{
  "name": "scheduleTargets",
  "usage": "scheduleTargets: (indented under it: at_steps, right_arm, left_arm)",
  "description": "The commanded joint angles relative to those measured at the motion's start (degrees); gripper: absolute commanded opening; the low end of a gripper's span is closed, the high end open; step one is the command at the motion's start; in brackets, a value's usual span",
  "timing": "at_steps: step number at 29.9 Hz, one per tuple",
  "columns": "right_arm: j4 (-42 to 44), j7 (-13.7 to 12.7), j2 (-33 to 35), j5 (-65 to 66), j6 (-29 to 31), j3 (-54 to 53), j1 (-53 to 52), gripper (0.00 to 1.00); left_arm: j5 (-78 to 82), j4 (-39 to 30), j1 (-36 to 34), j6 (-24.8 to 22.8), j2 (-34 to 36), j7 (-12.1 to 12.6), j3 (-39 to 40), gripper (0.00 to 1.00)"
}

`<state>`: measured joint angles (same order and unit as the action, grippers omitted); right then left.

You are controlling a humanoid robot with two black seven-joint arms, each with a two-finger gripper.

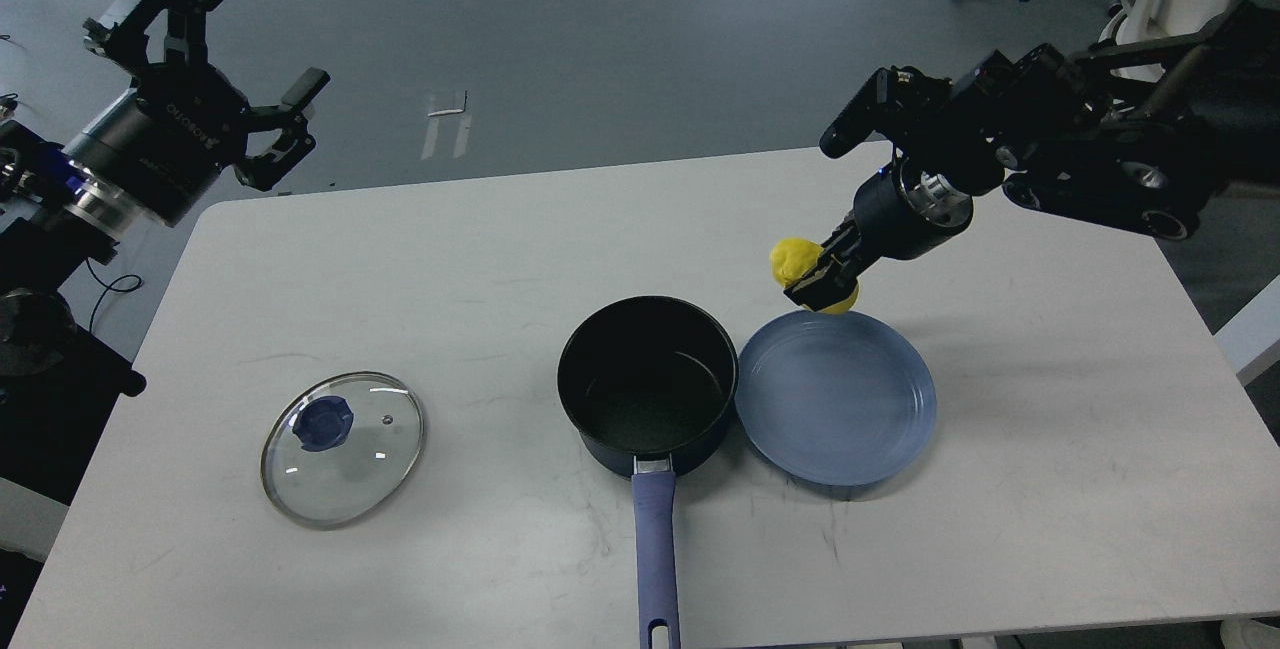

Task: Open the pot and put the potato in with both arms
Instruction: 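Lift the potato and carry it over the open pot with the right gripper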

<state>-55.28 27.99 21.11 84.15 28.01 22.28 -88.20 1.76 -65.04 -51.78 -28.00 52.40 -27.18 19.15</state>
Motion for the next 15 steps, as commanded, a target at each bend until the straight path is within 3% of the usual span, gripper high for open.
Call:
scheduleTargets:
  at_steps: [1, 10, 15]
  right_arm:
    - [-0.01, 0.01, -0.71, -3.53, -0.01, -1.80, -3.55, 0.21]
    - [0.87, 0.01, -12.39, -13.20, -0.01, -1.11, -3.74, 0.25]
    - [6.31, 0.01, -18.99, -13.57, -0.01, 0.13, -0.05, 0.25]
  left_arm:
    - [0.00, 0.00, 0.02, 0.00, -0.10, 0.02, 0.01, 0.98]
    - [0.08, -0.09, 0.02, 0.00, -0.10, 0.10, 0.01, 0.98]
    - [0.00, -0.09, 0.10, 0.00, -0.19, 0.11, 0.01, 0.98]
